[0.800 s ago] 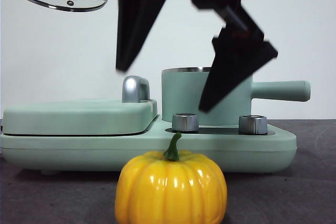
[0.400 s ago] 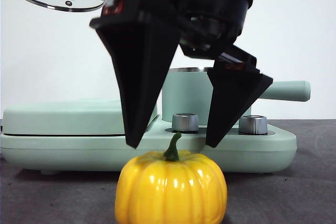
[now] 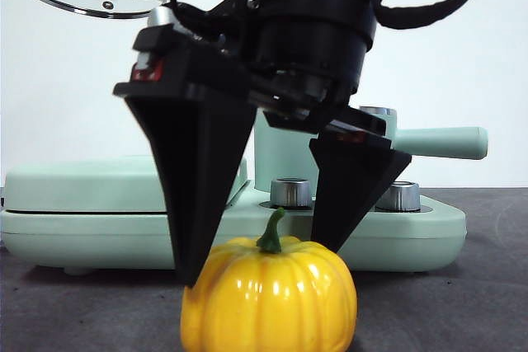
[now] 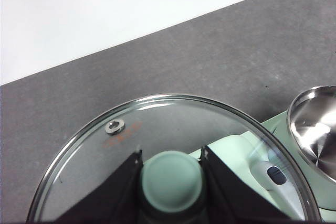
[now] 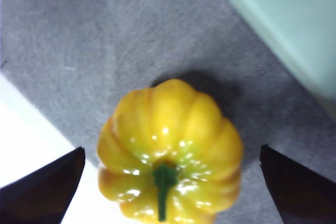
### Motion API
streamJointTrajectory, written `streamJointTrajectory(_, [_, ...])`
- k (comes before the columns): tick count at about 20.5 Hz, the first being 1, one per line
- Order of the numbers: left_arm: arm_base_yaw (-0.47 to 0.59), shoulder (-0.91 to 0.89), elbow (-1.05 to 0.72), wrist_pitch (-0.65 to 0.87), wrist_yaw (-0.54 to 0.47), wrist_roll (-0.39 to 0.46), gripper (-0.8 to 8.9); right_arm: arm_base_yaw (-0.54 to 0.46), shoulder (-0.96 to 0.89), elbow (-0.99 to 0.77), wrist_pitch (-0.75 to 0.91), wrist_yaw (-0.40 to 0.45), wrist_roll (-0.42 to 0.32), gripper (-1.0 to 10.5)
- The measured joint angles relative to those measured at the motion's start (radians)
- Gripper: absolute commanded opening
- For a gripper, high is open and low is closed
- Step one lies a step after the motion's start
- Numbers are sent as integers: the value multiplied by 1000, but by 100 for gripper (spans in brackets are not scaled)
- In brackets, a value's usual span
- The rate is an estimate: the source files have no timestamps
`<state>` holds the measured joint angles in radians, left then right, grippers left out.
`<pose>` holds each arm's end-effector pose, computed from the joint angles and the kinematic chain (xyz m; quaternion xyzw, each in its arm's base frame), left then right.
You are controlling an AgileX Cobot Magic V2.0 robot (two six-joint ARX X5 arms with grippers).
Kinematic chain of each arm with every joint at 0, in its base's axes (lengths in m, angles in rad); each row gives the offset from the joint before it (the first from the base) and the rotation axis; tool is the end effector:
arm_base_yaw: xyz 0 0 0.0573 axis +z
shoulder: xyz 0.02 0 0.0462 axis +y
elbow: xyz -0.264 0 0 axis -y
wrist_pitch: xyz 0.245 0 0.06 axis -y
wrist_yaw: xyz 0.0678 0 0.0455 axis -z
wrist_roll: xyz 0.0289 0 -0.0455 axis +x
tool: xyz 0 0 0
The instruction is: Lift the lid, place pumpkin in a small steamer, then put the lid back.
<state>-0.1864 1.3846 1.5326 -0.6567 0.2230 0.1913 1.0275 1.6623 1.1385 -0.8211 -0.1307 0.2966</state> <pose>0.2823 -0.0597 0.4117 0.0859 0.2316 -0.2199 0.9437 0.1559 0.2655 0.2018 -0.1703 0.6184 0.3405 0.6875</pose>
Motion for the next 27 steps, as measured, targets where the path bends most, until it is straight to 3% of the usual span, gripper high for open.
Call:
streamJointTrajectory(6, [0,0,0,0,0,0,24,5,61,0,3,-3,26,548])
streamJointTrajectory(11, [0,0,0,0,0,0,24,5,64,1,3,-4,32,300])
streamJointTrajectory(15, [0,0,0,-2,0,0,24,5,64,4,-3,-4,34,293])
streamJointTrajectory(22, [0,0,0,-7,0,0,24,-42,65,270,-361,-3,-17,293])
streamJointTrajectory(27, [0,0,0,-7,0,0,24,-173,65,515,-512,0,-79,294])
